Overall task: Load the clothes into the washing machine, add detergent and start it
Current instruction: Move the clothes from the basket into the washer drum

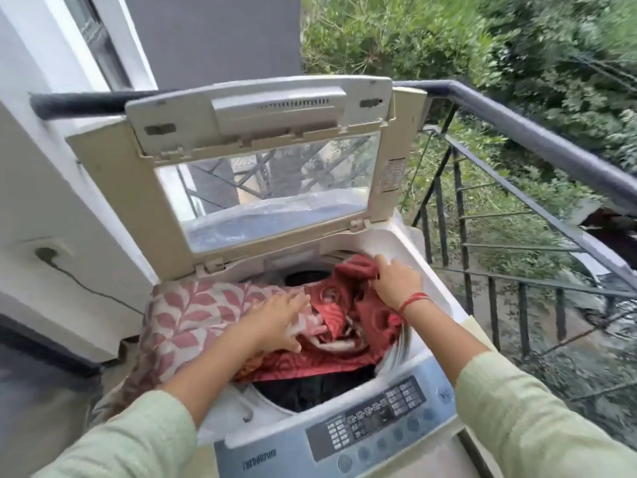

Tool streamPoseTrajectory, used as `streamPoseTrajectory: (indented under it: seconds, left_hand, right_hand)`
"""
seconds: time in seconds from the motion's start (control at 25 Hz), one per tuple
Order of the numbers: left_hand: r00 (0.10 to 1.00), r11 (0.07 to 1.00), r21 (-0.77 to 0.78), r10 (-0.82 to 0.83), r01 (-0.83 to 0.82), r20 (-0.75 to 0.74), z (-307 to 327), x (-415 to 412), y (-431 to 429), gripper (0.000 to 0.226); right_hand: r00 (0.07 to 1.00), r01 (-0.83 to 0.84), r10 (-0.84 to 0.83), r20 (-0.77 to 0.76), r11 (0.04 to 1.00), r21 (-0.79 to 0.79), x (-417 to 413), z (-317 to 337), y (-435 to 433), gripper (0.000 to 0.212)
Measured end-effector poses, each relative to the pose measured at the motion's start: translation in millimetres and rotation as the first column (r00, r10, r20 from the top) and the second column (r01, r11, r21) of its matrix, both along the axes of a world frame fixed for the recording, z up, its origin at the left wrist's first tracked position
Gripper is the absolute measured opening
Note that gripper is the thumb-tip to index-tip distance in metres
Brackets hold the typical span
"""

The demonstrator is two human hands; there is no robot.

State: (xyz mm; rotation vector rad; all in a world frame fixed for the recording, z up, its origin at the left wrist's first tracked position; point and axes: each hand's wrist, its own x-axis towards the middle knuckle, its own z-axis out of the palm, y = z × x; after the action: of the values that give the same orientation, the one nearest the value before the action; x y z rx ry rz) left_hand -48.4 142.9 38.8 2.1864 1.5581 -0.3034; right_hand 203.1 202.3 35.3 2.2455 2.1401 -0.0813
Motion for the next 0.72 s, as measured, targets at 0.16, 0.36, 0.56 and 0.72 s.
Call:
streamPoseTrajectory:
  seconds: [0.16,0.36,0.56,0.72]
  left_hand:
    - [0.961,0.912,0.327,0.190,-0.248,0.199,1,-56,-36,0.078]
    - [0.732,0.609,0.411,0.611,-0.678,0.302,-39,-205,-121,0.101]
    - [0.794,0.787,-0.119,0.608,-0.605,-0.016,-122,-255,-140,0.116]
    - [0.667,0.687,-0.092,0.723,-0.721,0.179,-152,-238,-115,0.125]
  right_hand:
    - [0.975,-0.200,0.172,-0.143,0.956,-0.214,-54,7,-12,0.070]
    - [0.668,-0.723,0.668,-0.327,0.686,-0.076,-224,37,-78,0.095]
    - [0.623,-0.707,0.773,0.118,0.622,-0.337,-355,-17,-102,0.104]
    - [0.651,-0.638,0.711,0.264,0.702,-0.317,-383,-21,-112,0.050]
